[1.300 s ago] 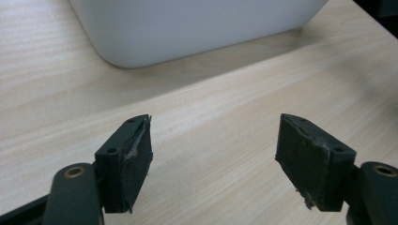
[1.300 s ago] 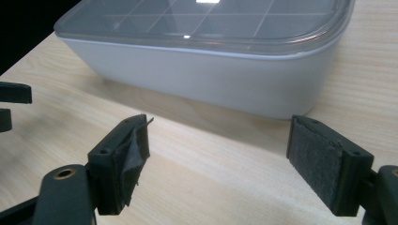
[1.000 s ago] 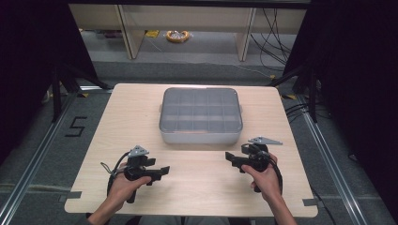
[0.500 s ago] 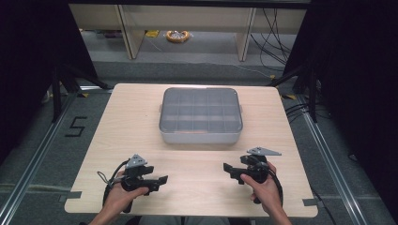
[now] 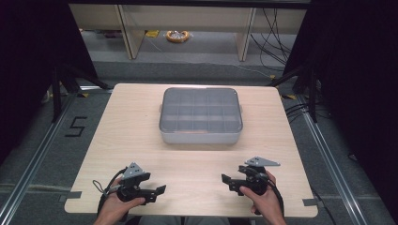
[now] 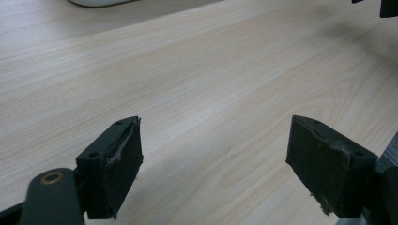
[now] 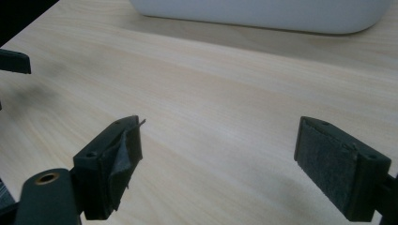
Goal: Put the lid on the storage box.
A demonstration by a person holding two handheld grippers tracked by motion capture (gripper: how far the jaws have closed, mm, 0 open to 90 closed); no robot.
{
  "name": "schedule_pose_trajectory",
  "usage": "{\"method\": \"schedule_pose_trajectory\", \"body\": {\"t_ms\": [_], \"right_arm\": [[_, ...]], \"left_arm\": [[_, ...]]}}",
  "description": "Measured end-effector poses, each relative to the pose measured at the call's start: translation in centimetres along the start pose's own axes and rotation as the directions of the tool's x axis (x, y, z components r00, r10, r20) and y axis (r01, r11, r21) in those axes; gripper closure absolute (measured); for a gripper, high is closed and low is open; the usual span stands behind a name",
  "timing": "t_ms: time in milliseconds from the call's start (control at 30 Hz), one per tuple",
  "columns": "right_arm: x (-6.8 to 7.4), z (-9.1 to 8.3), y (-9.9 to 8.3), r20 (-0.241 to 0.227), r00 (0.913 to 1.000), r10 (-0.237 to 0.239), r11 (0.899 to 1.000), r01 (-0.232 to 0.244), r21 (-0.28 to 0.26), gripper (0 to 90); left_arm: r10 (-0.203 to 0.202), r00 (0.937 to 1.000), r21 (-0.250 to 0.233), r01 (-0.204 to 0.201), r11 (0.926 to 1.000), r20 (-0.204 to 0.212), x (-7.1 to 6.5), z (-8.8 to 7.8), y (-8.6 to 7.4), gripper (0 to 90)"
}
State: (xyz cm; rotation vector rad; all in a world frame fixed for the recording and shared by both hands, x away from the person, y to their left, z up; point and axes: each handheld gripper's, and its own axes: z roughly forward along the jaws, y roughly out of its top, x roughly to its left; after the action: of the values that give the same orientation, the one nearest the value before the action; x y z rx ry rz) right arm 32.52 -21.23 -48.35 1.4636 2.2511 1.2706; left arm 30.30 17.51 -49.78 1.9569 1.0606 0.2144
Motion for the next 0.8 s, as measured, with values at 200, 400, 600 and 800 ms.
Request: {"method": "schedule_pose_trajectory", "body": {"t_ms": [200,400,600,800], "right_arm": [[0.5,-0.6,-1.1,-0.005,0.9995,-0.031,0.999,0.031,0.006,16.6],[1.0,-0.8,-1.9,-0.016,0.998,-0.06,0.998,0.061,0.015,16.6],[1.3,-1.1,-2.8,-0.05,0.9979,-0.043,0.998,0.045,0.04,16.6],[1.7,-1.5,-3.5,-0.043,0.9971,-0.063,0.995,0.066,0.071,16.7]], "left_arm": [[0.013,0.9999,0.009,-0.013,0.9999,0.003,-0.4,-0.3,-0.7,15.3],[0.009,0.9997,0.008,-0.009,0.9999,0.023,-0.9,-0.4,-1.1,15.2],[0.033,0.9994,0.026,-0.033,0.9991,0.01,-1.2,-0.8,-1.4,15.2],[0.025,0.9996,0.037,-0.026,0.999,0.015,-1.6,-0.7,-1.7,15.3]]}}
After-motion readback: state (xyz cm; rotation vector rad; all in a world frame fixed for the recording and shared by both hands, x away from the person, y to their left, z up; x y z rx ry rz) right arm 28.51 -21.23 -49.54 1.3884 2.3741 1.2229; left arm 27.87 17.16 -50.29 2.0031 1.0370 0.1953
